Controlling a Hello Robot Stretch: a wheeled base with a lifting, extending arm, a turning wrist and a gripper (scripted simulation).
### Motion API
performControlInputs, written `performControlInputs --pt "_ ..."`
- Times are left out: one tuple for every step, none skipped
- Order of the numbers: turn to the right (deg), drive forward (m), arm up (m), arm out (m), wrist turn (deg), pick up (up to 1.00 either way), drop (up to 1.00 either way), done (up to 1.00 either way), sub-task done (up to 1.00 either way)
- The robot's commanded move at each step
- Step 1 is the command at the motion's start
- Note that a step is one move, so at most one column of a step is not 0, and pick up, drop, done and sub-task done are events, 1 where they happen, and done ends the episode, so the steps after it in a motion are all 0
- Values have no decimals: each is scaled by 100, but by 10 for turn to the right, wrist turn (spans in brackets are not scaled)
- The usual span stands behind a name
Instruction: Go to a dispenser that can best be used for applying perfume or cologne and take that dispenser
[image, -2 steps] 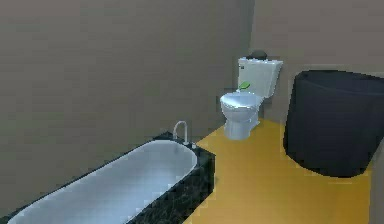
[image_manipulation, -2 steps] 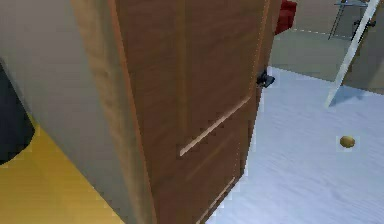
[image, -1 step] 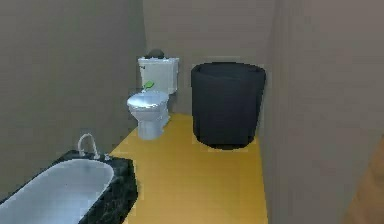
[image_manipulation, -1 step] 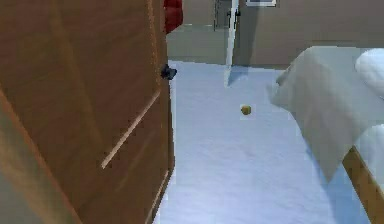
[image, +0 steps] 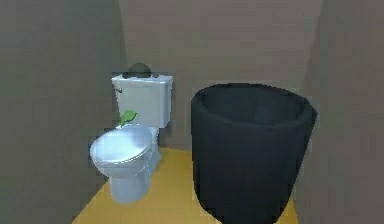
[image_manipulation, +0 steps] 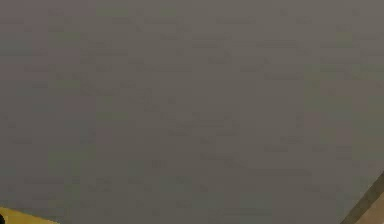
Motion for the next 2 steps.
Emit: performControlInputs --pt "30 0 0 0 0 0 0 0 0" --pt "0 35 0 0 0 0 0 0 0"
